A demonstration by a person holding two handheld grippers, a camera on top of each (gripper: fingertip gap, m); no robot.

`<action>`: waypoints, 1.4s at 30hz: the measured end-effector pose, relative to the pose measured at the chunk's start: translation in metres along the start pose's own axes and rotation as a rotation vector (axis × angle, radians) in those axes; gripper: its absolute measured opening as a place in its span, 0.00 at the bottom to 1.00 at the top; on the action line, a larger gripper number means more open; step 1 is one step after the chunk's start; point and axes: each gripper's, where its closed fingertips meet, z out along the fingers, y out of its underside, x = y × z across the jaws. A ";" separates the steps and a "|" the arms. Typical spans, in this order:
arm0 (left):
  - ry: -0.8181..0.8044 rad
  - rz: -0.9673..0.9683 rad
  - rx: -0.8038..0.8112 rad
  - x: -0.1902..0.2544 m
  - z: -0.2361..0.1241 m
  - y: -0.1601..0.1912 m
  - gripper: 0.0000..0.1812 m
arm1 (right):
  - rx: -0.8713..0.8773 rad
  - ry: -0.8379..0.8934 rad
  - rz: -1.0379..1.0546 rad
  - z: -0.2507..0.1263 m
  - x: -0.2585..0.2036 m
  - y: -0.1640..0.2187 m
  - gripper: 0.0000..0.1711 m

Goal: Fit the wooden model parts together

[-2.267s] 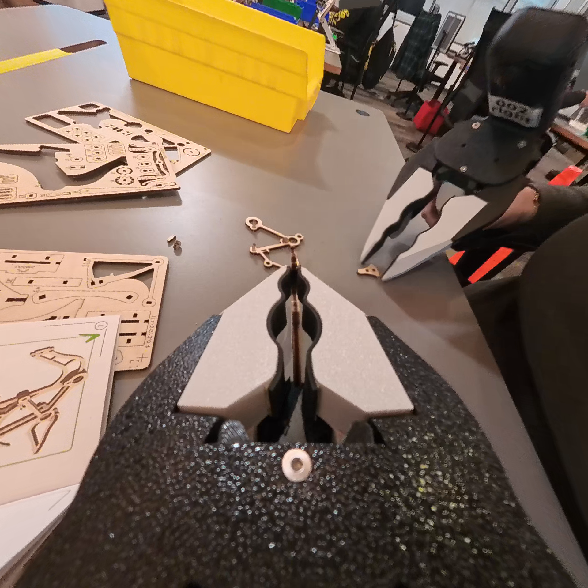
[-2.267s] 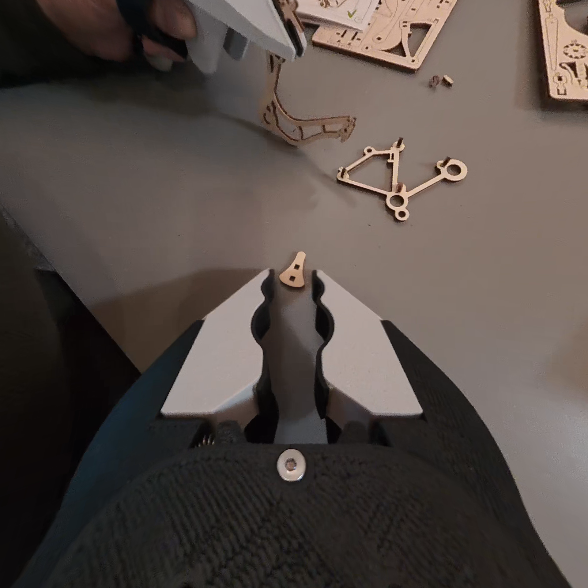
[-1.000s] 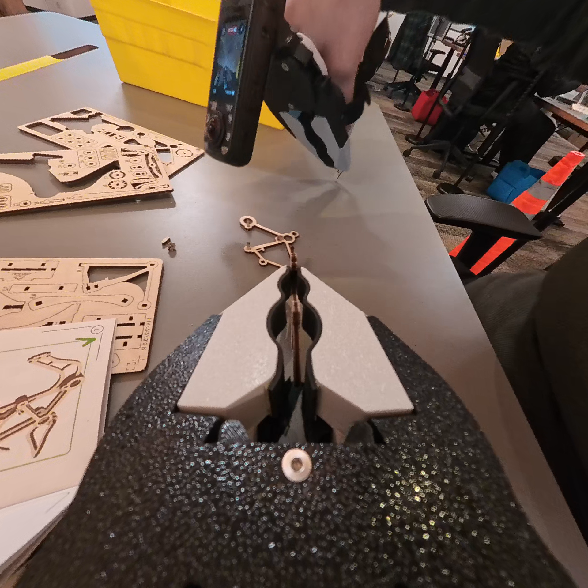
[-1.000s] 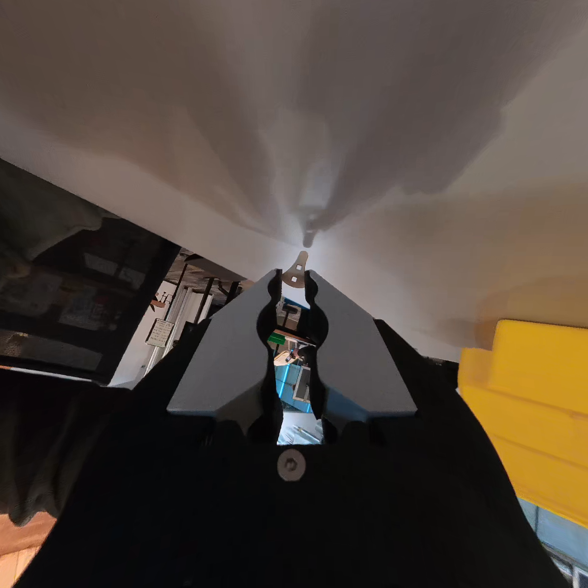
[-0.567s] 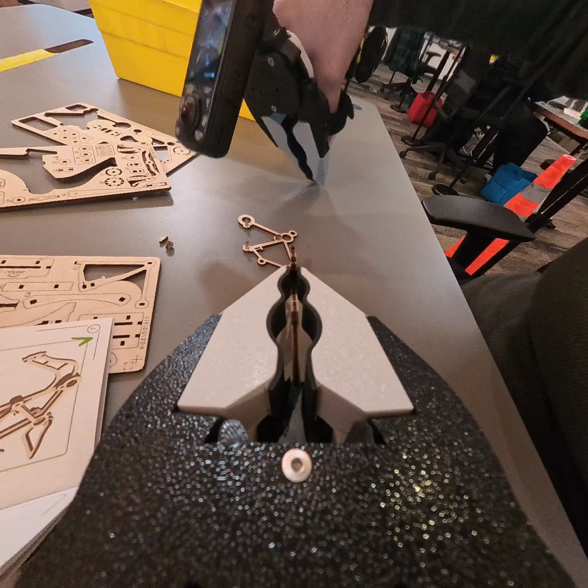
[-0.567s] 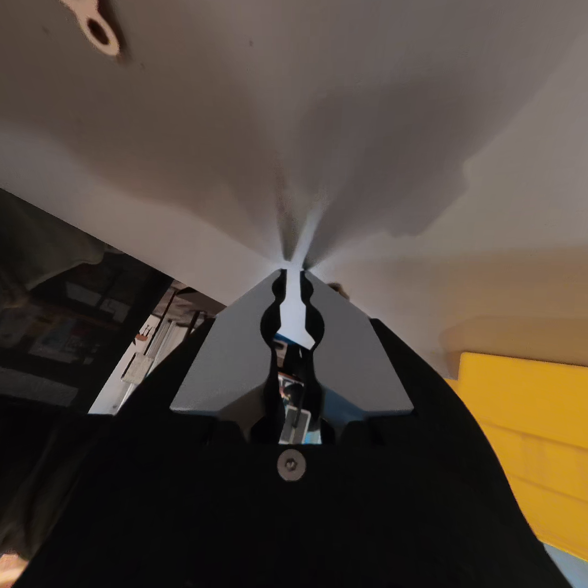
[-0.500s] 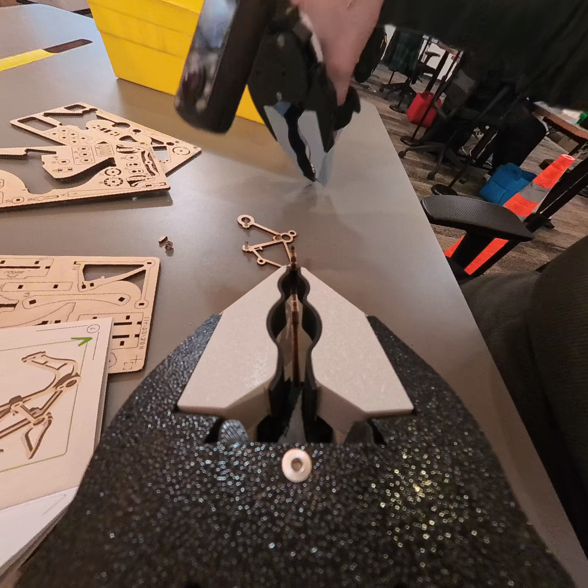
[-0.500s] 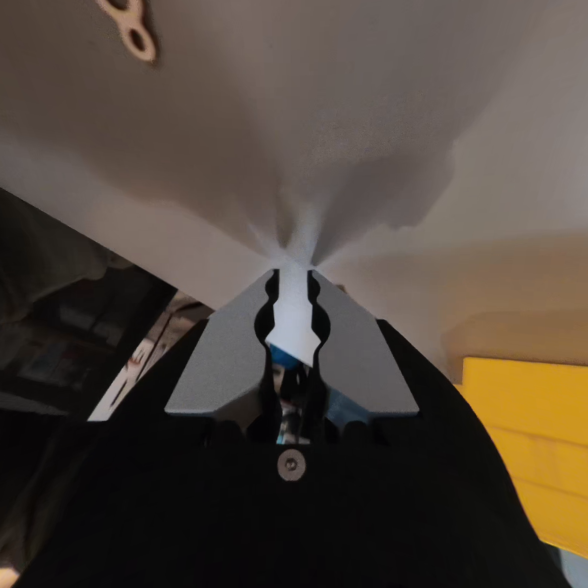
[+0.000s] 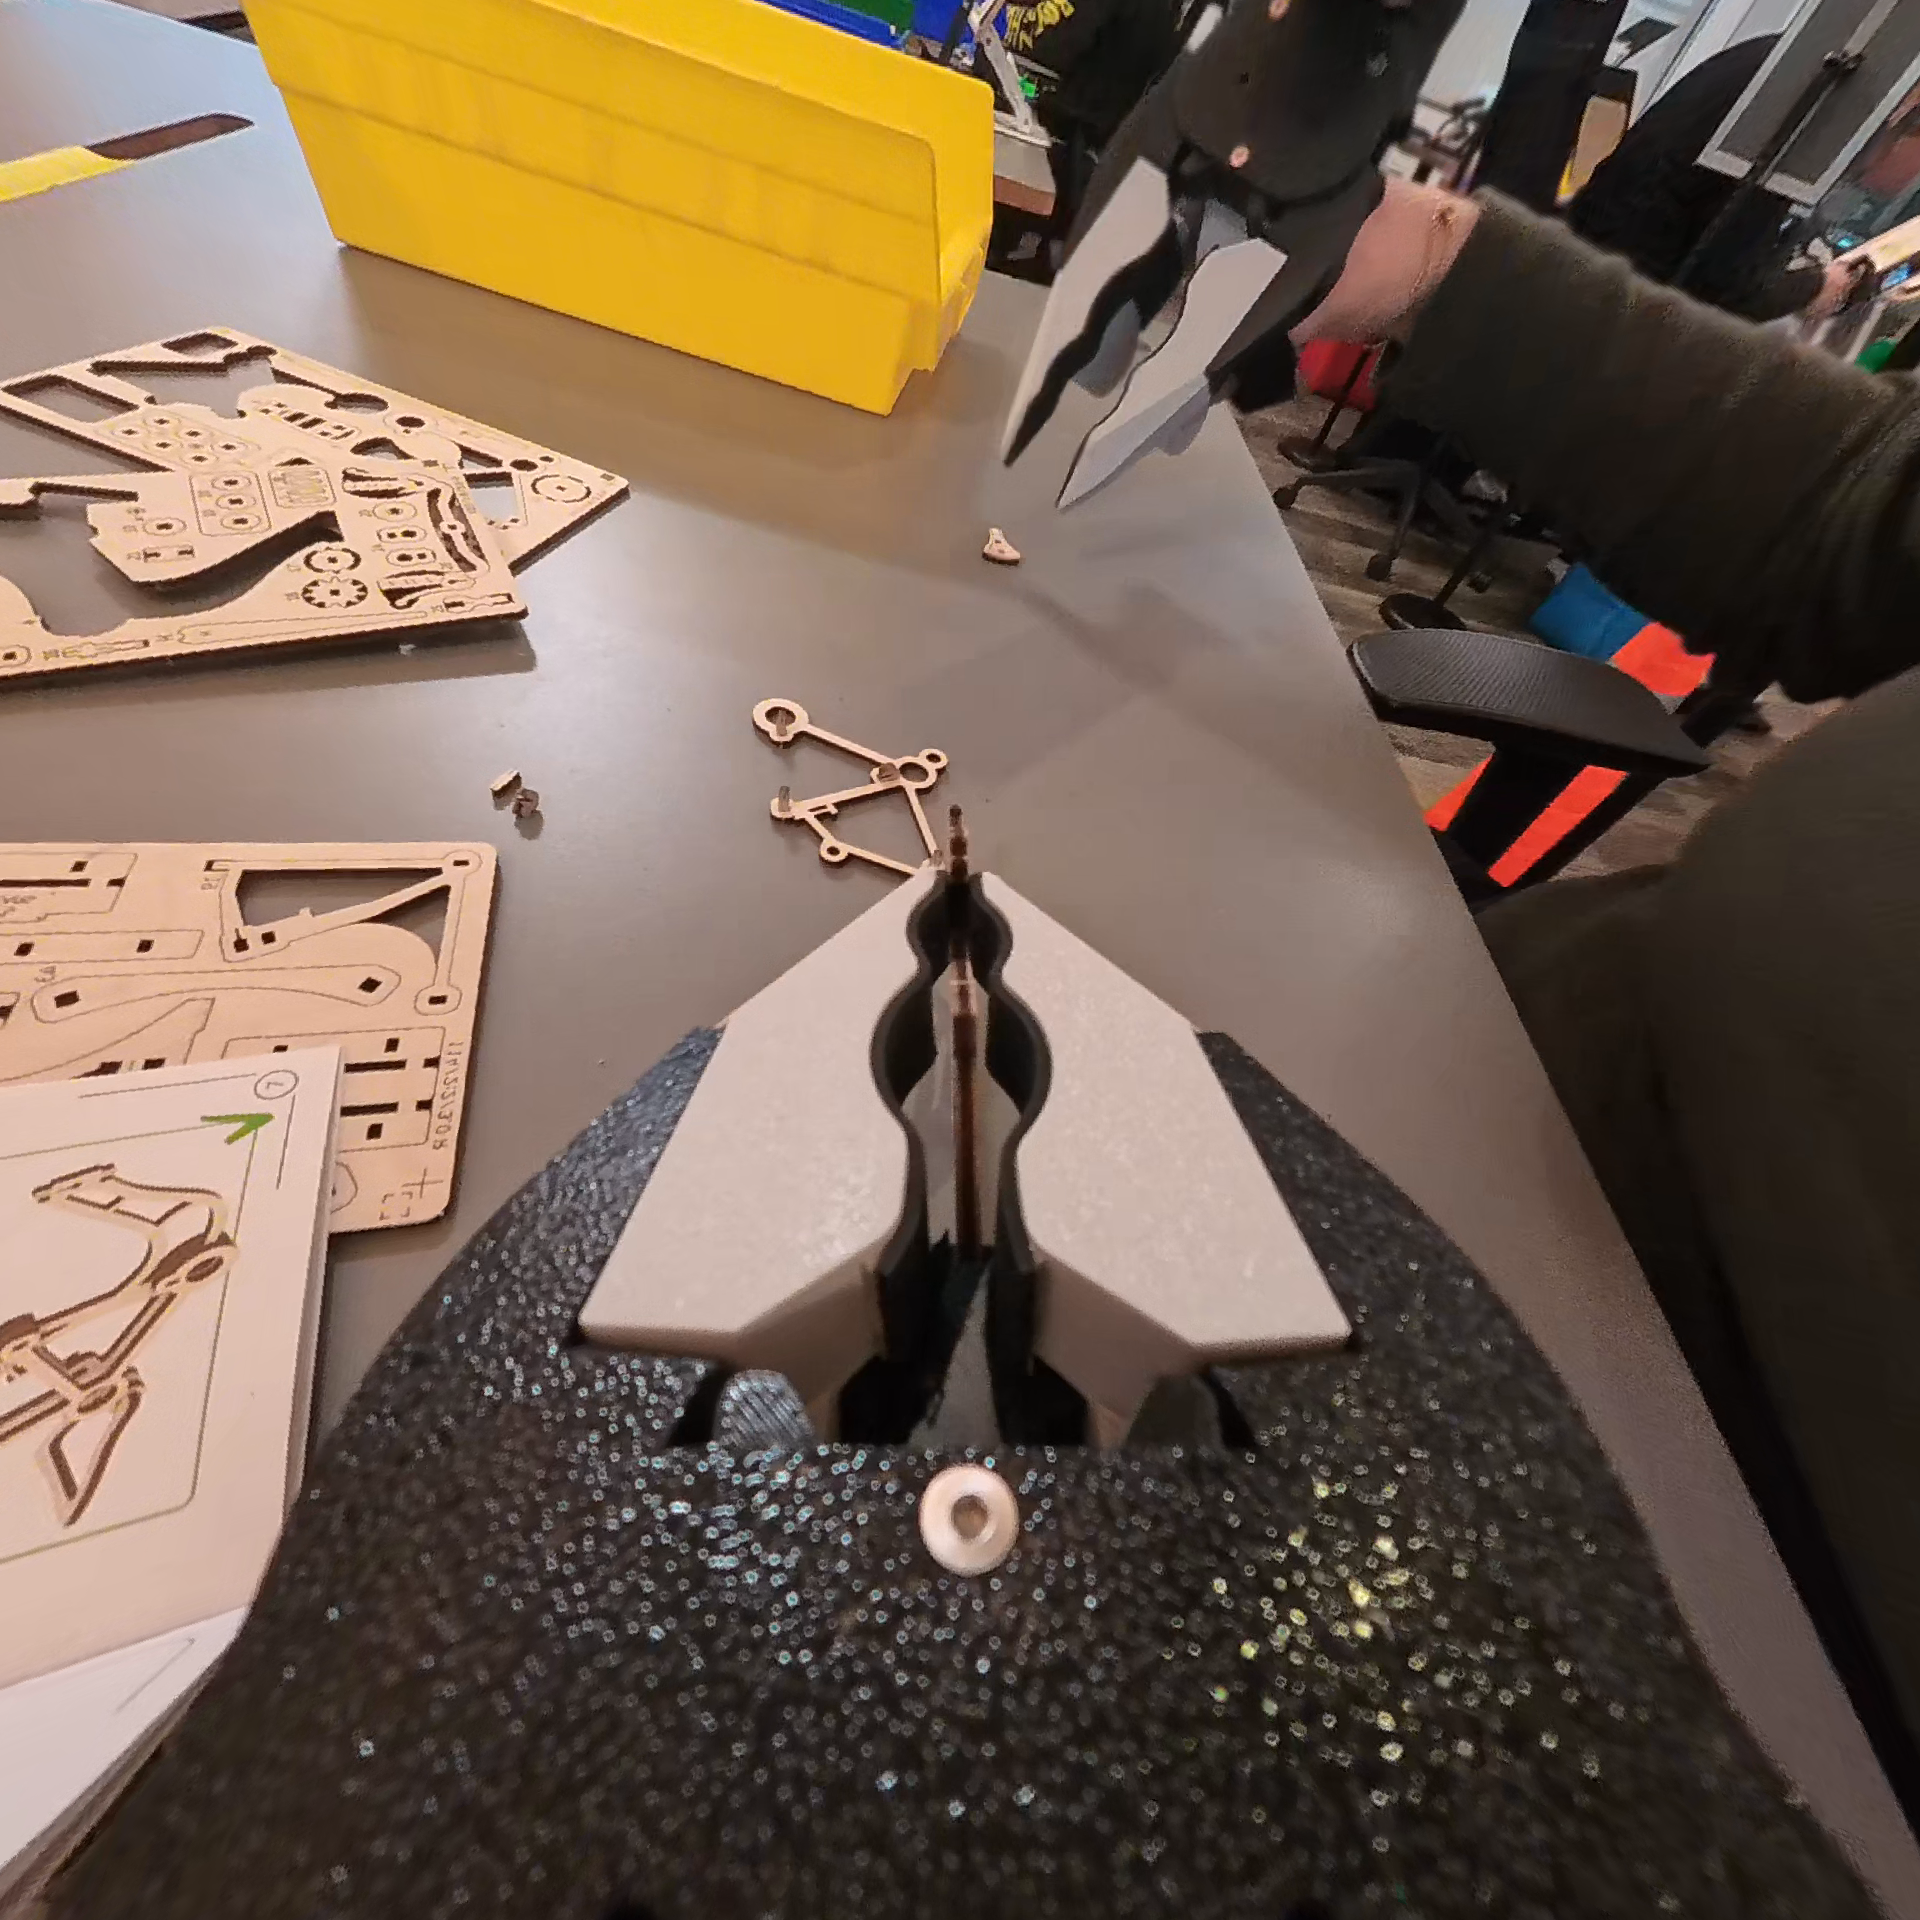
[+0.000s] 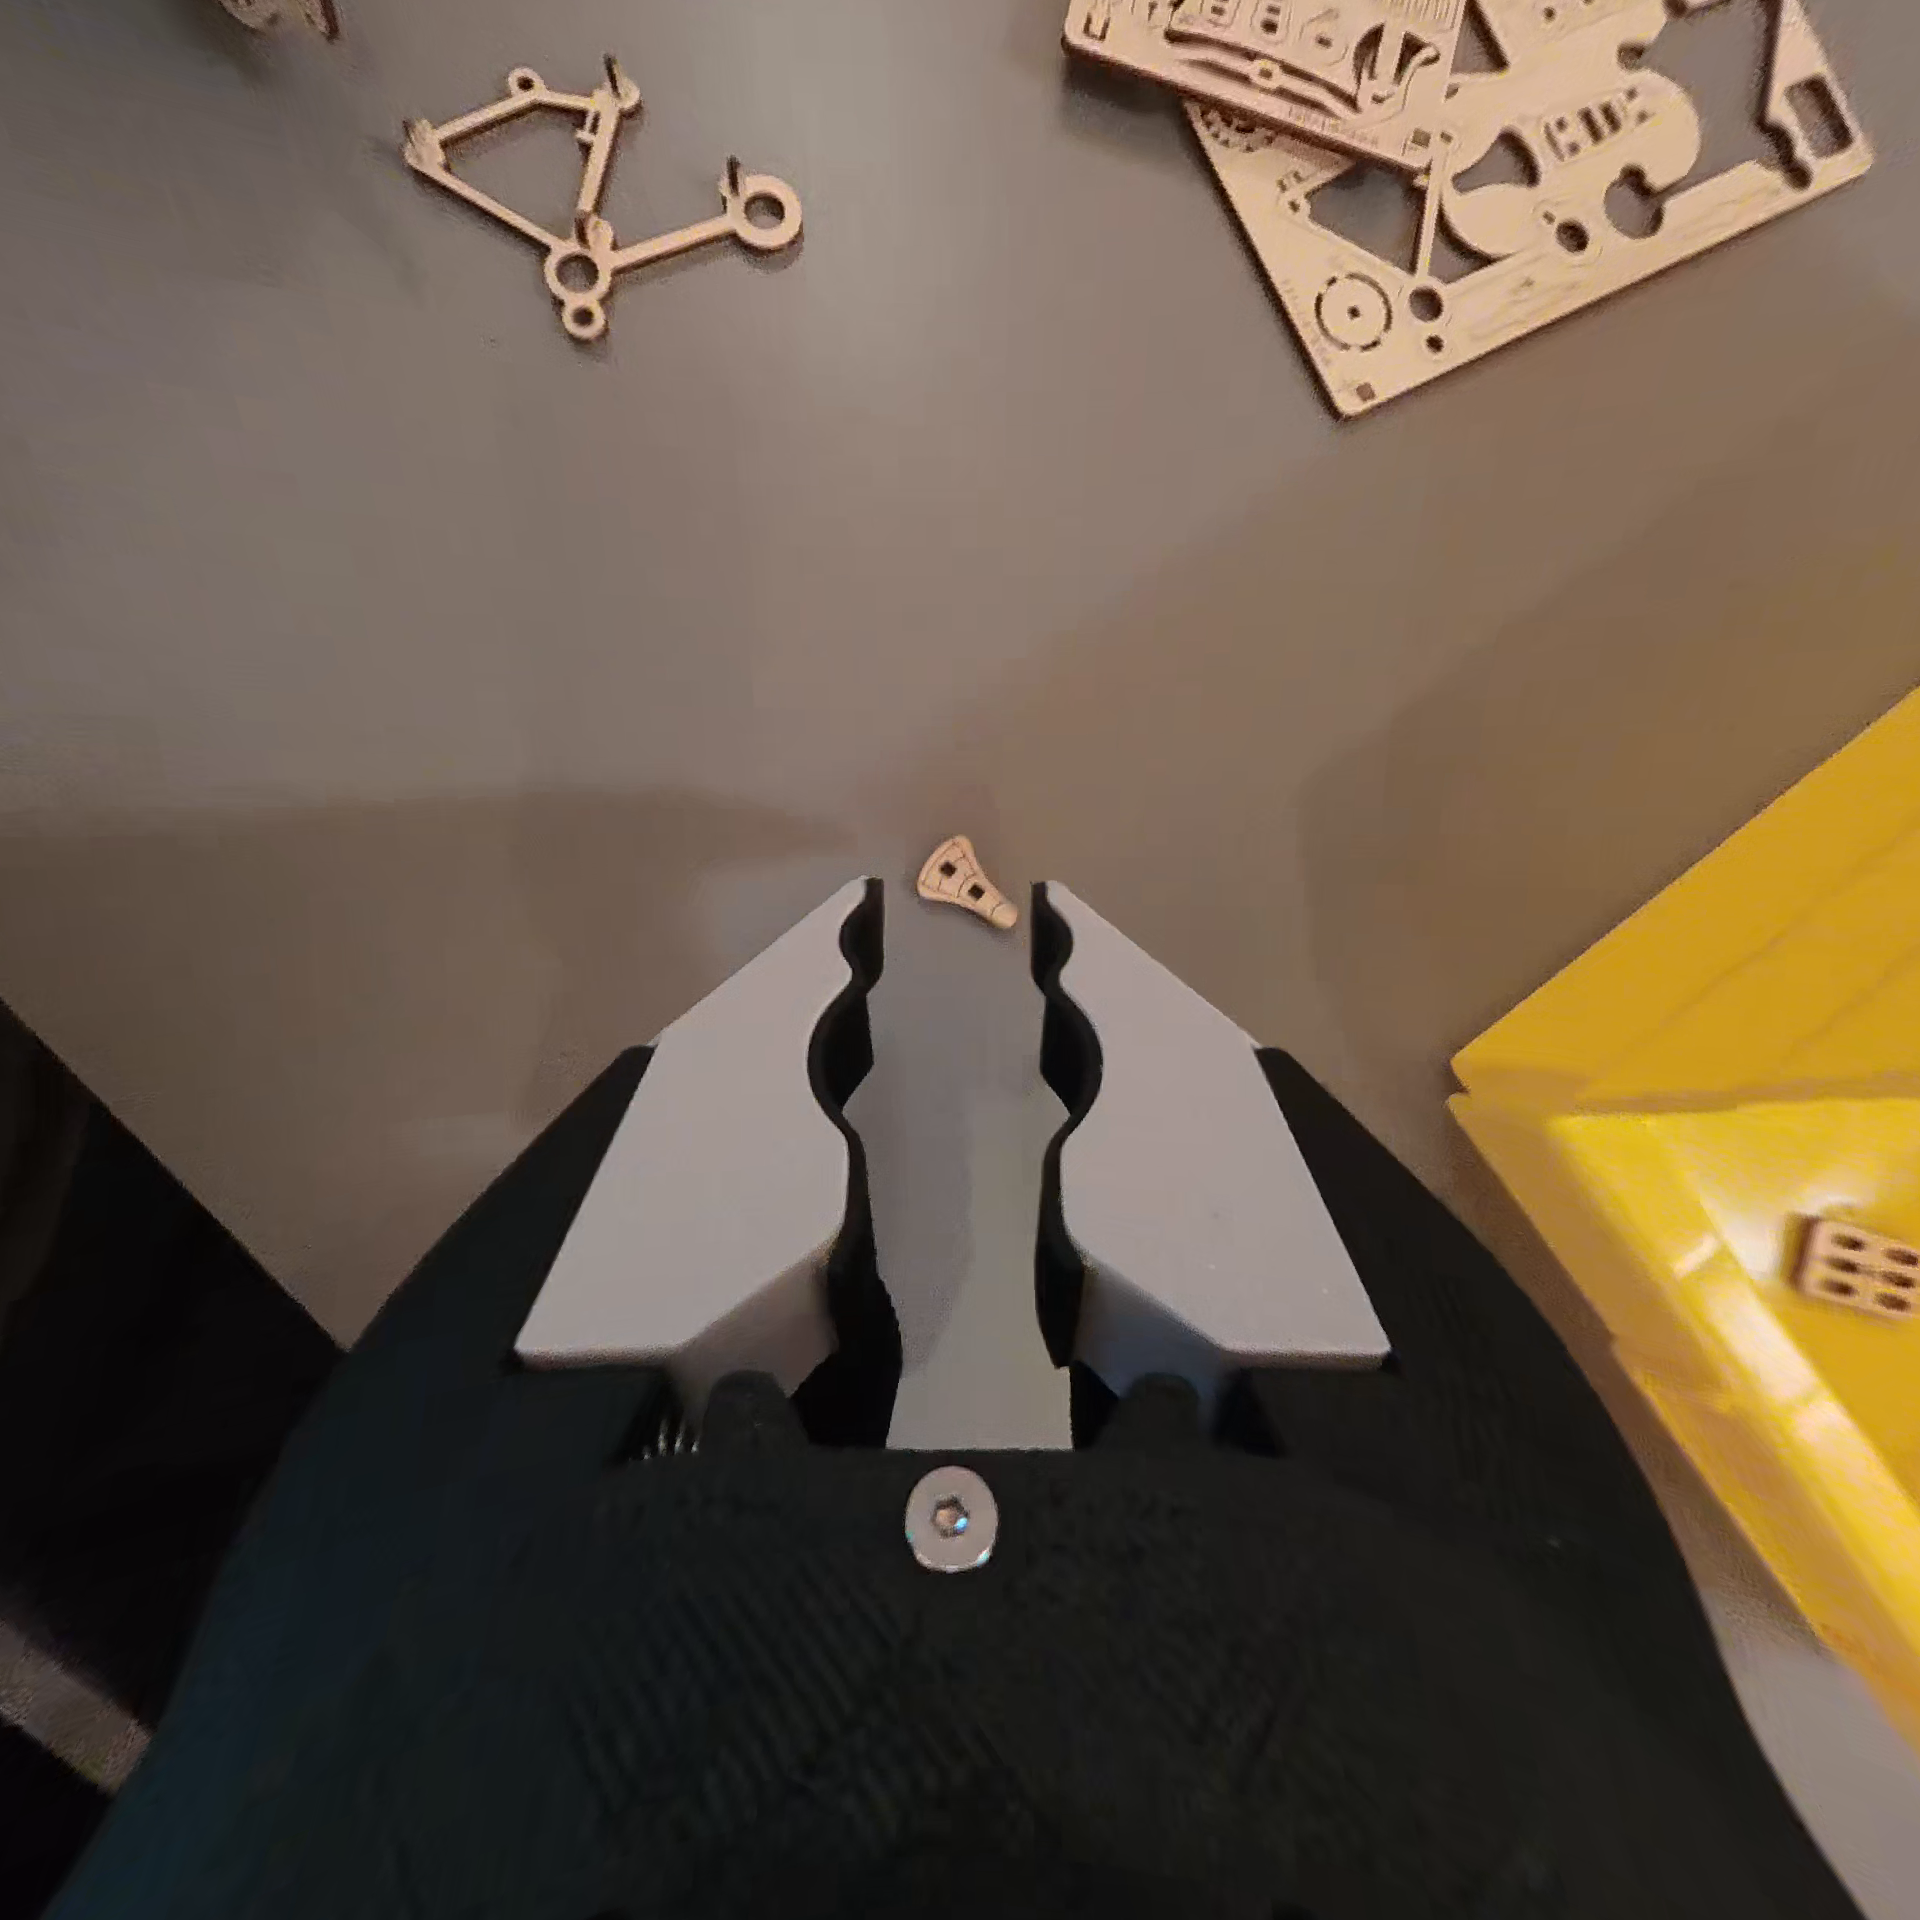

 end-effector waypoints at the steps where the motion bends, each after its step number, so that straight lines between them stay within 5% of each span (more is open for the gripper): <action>1: -0.003 0.012 0.000 0.001 0.000 0.000 0.00 | 0.013 -0.015 0.015 0.001 -0.001 0.004 0.15; 10: 0.015 0.039 -0.005 0.005 0.000 0.001 0.00 | 0.164 -0.144 0.002 0.017 0.001 0.009 0.19; 26: 0.033 -0.006 0.001 0.003 0.000 0.000 0.00 | 0.134 -0.298 -0.038 0.015 -0.012 0.015 0.16; 42: 0.031 -0.026 -0.005 0.001 0.001 0.001 0.00 | 0.203 -0.115 -0.043 0.018 -0.003 0.014 0.04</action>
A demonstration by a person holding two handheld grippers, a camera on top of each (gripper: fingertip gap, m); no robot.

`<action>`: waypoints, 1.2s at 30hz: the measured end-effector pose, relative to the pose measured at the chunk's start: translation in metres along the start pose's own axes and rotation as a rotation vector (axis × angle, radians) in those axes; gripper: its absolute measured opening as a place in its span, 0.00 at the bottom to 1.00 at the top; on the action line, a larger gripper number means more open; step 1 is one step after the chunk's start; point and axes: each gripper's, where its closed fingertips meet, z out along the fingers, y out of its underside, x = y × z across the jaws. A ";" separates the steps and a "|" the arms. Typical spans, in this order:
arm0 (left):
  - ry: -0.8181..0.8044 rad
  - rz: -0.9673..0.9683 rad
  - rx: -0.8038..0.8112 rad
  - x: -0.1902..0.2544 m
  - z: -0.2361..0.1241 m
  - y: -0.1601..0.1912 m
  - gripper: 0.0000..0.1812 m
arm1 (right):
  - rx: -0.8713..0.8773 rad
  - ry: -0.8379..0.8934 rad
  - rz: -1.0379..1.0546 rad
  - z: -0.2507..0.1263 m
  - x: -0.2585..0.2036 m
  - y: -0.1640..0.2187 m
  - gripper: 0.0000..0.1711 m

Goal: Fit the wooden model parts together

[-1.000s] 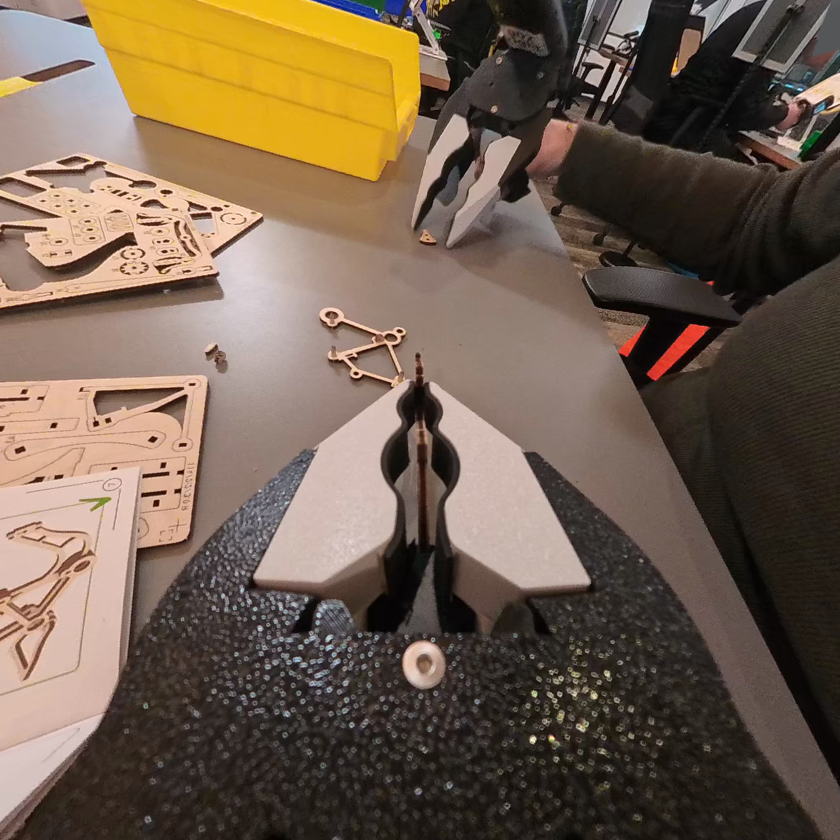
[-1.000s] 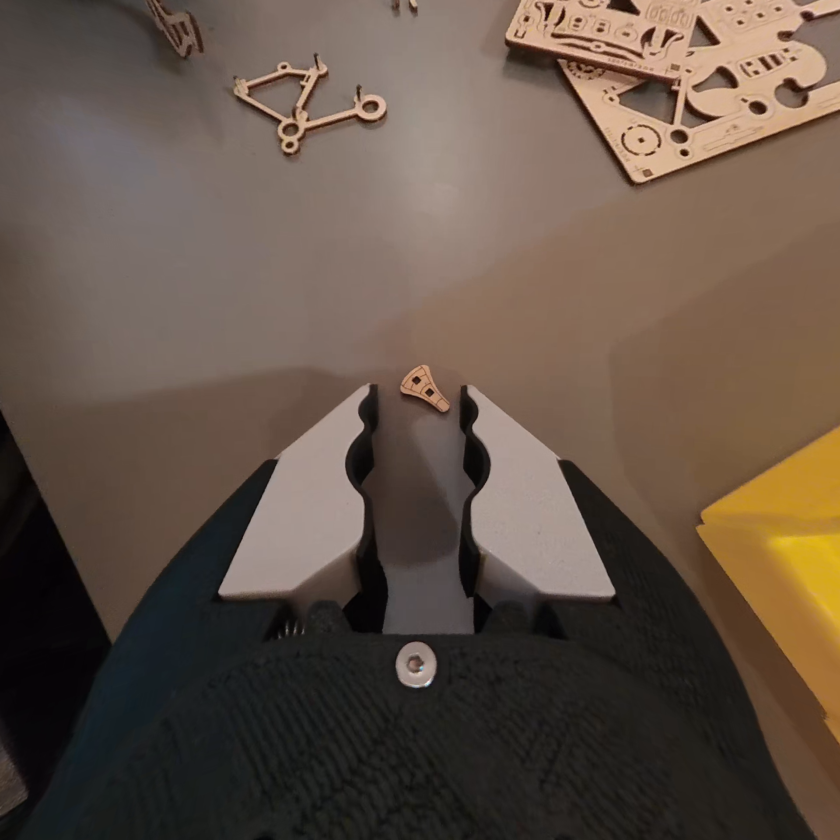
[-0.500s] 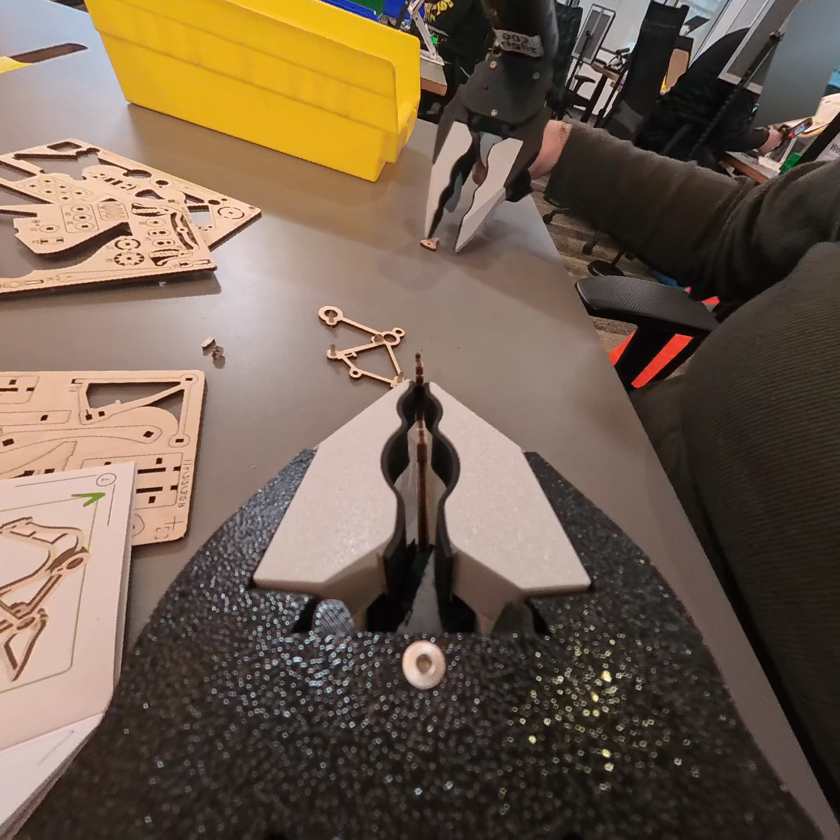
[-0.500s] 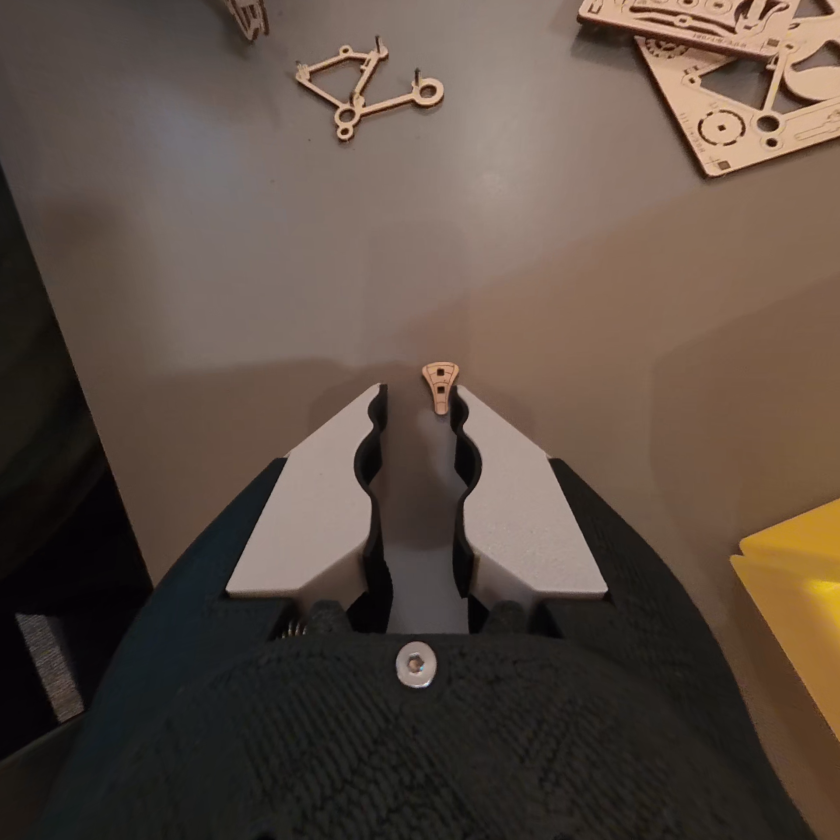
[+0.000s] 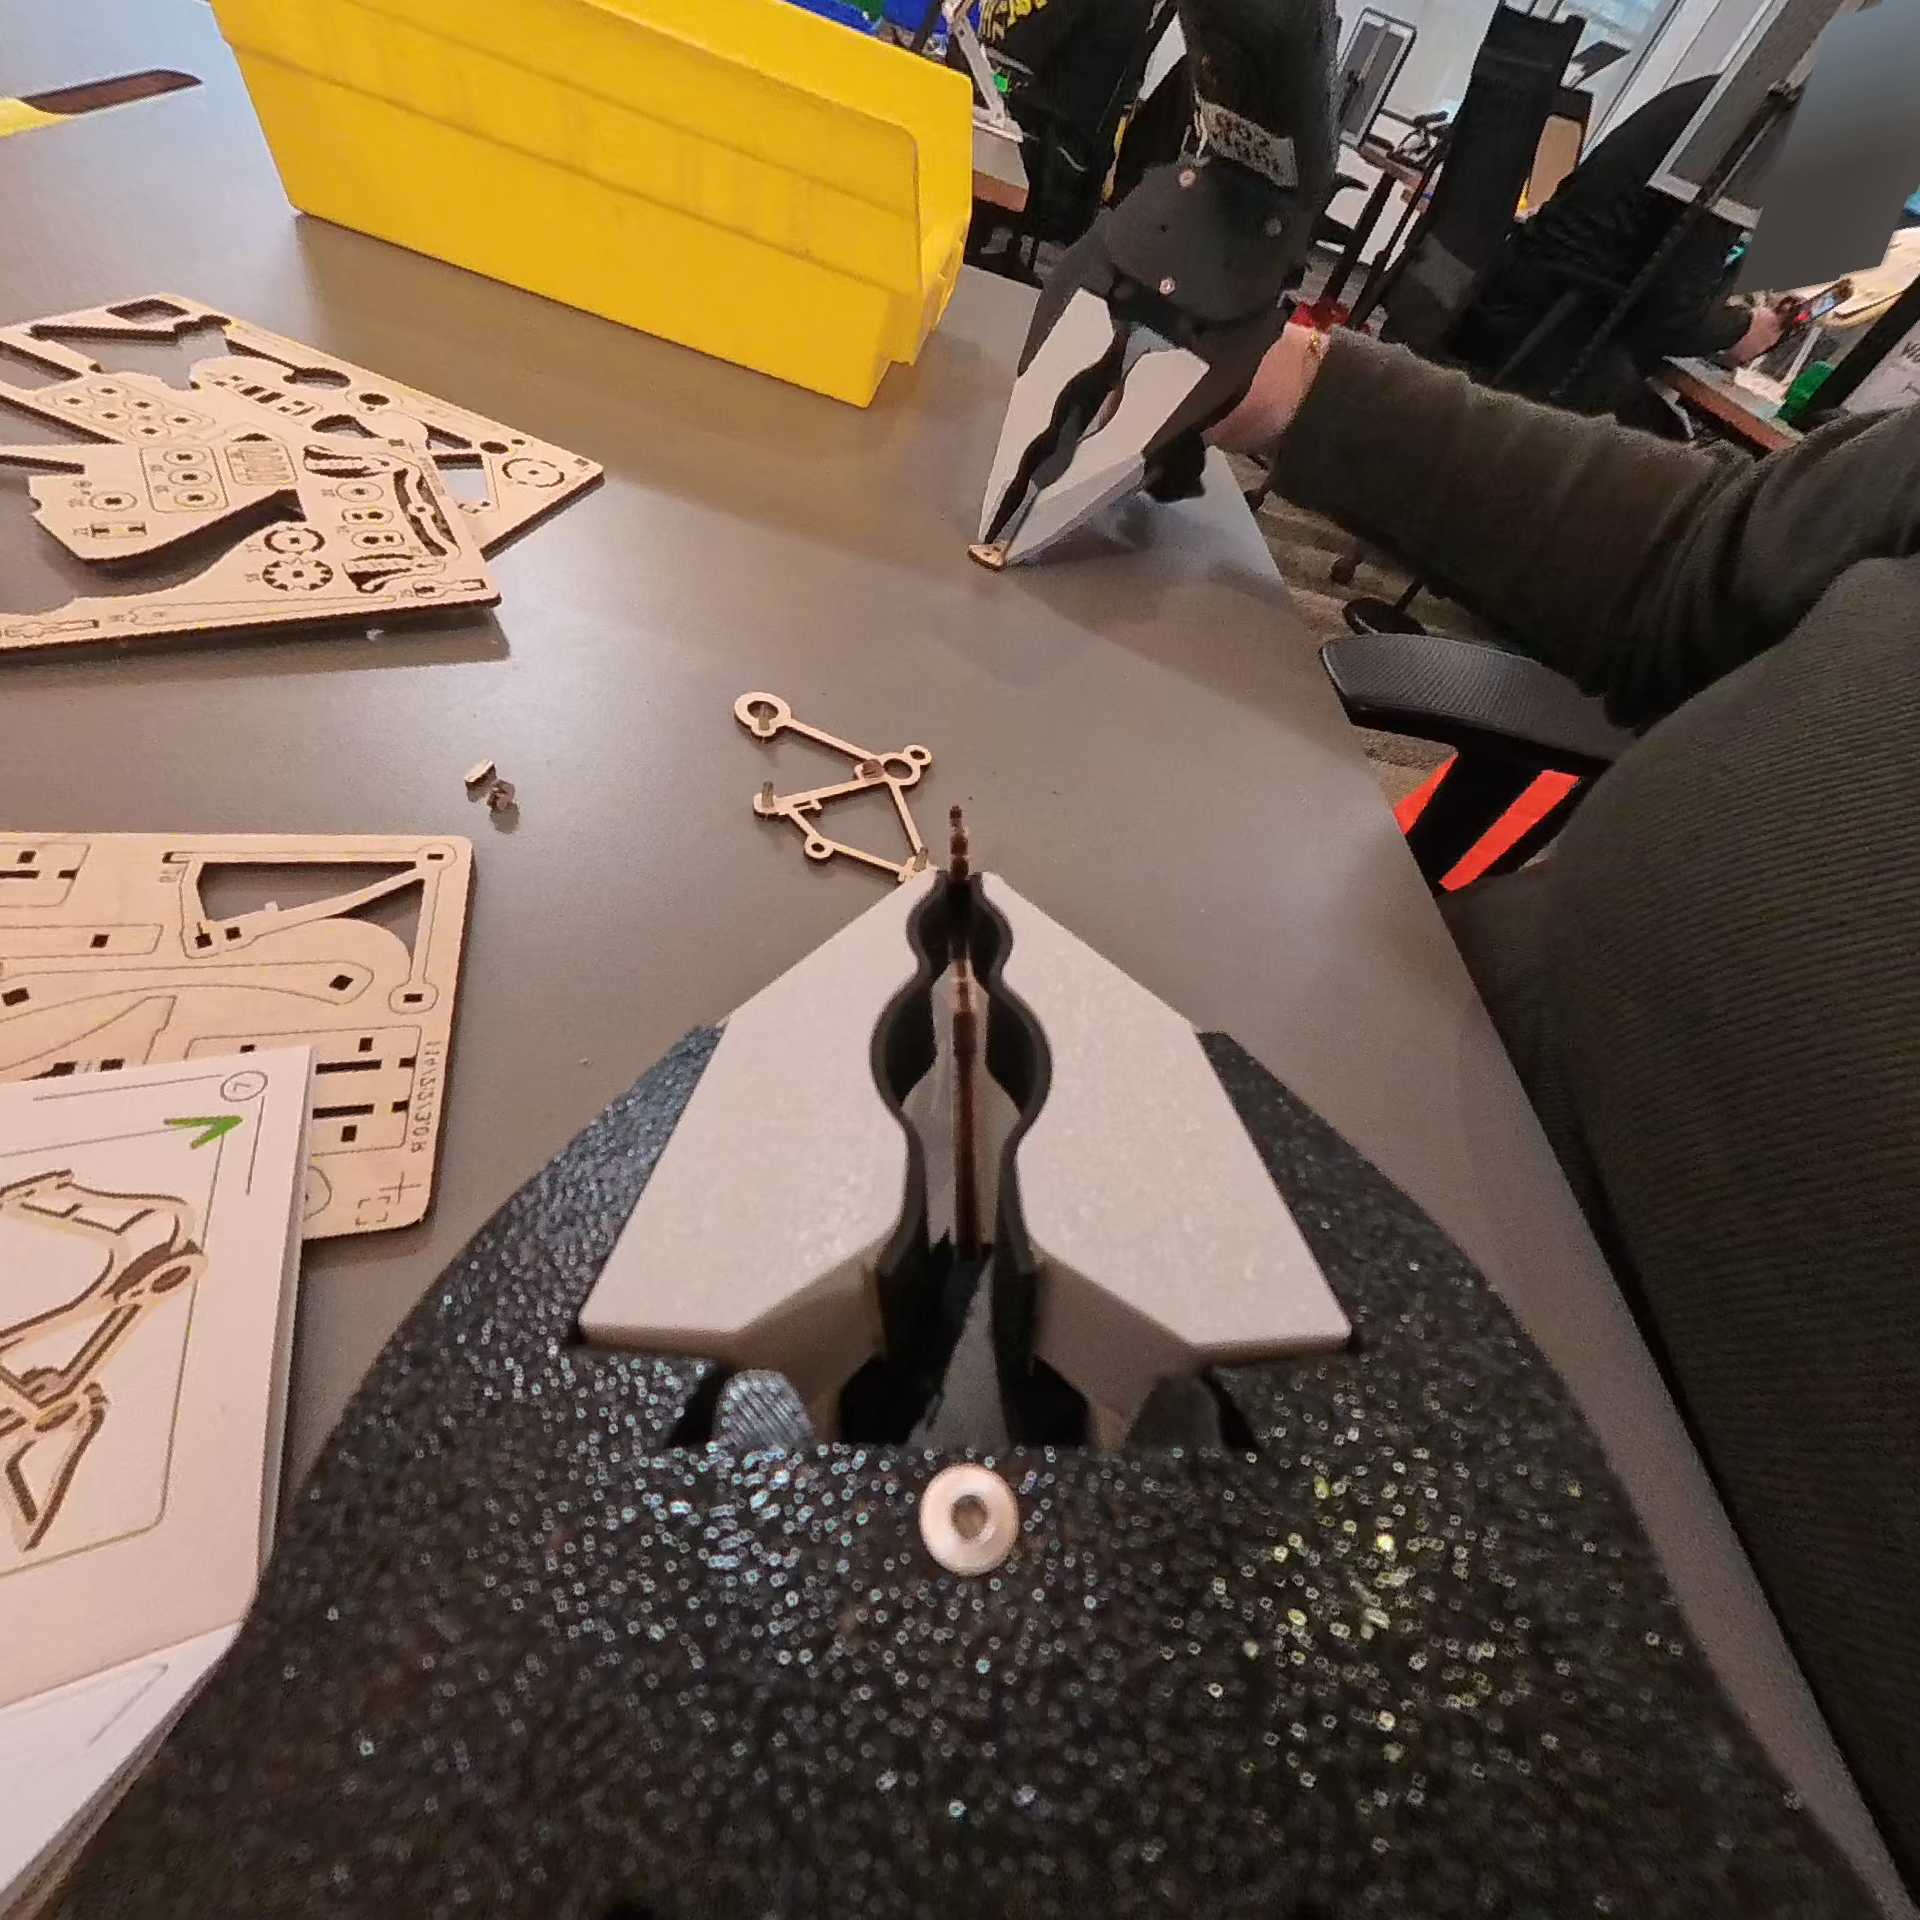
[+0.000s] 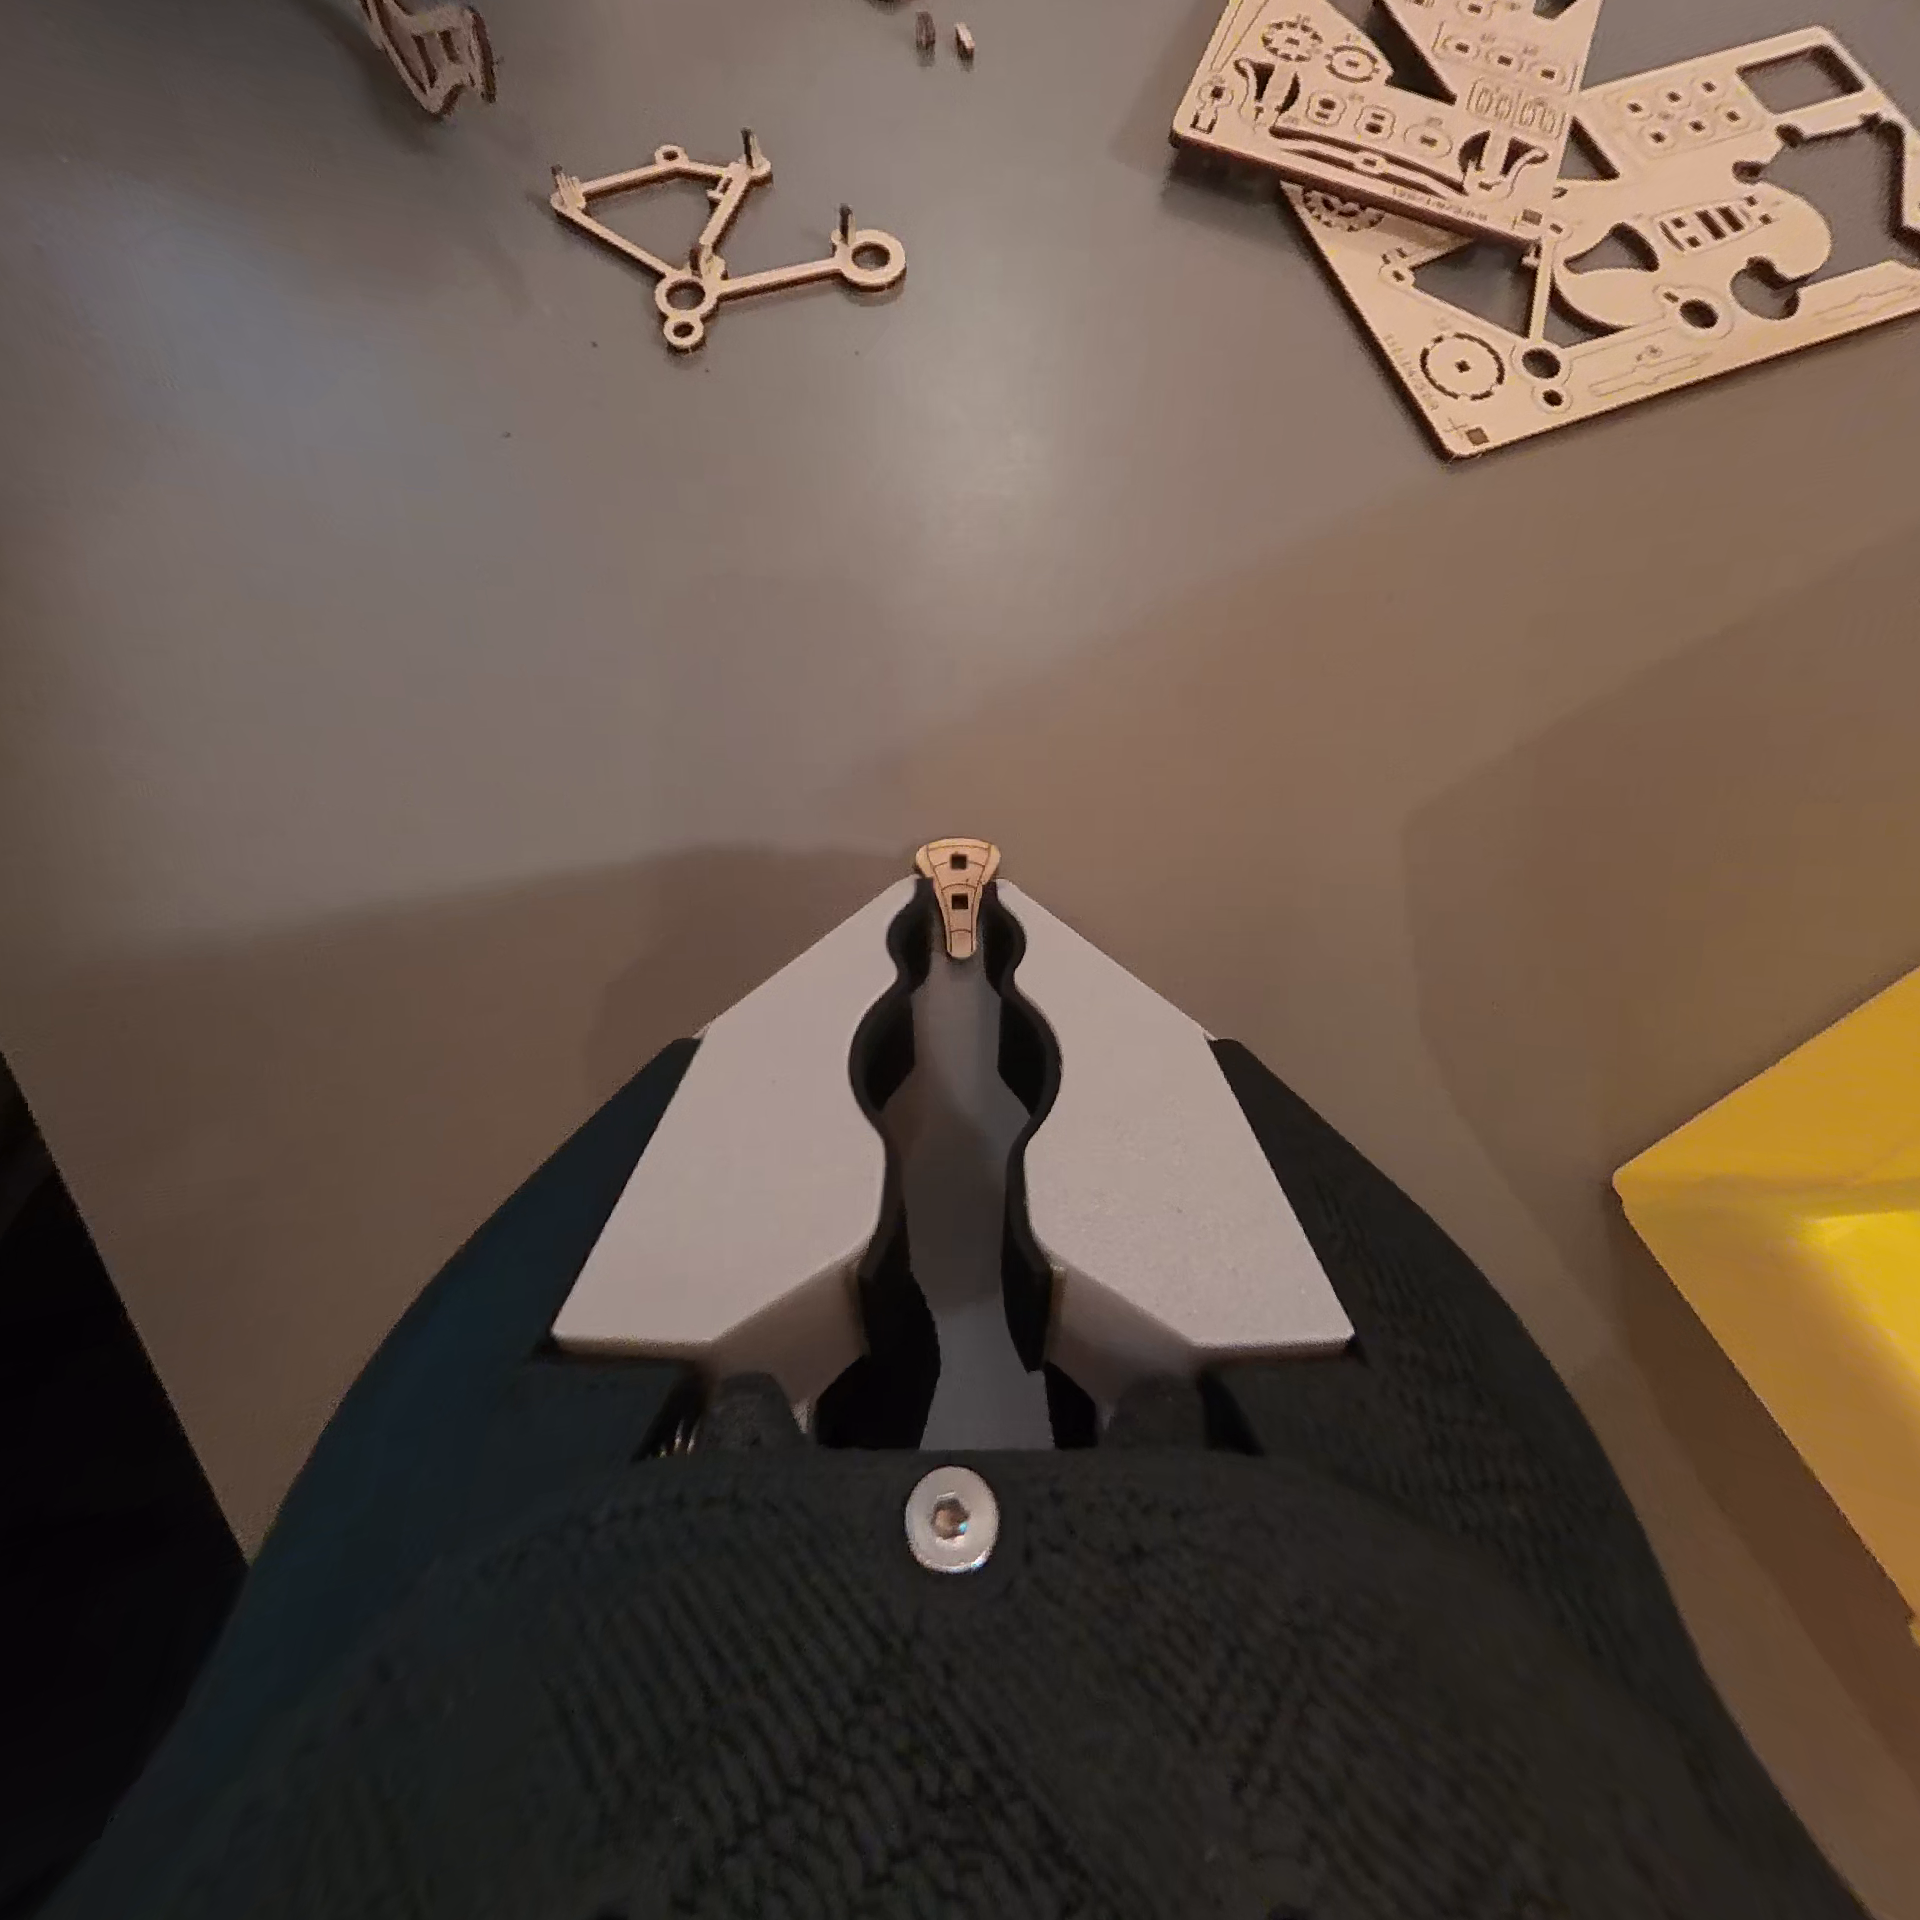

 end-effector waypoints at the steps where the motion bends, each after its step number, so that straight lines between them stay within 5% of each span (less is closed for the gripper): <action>1: -0.002 0.003 0.000 0.000 0.000 0.000 0.00 | 0.006 0.007 0.011 0.000 0.000 0.000 0.04; 8: -0.001 -0.001 0.000 0.000 0.000 0.000 0.00 | 0.062 0.047 0.037 0.004 -0.007 -0.015 0.03; 15: 0.002 -0.019 -0.004 -0.001 0.001 0.000 0.00 | 0.332 0.065 -0.066 0.038 -0.032 -0.127 0.03; 22: -0.005 -0.015 -0.001 -0.002 0.000 0.000 0.00 | 0.478 -0.192 -0.135 0.080 -0.074 -0.207 0.04; 36: 0.041 -0.012 -0.019 0.004 0.001 0.003 0.00 | 0.446 -0.500 -0.057 0.101 -0.120 -0.201 0.03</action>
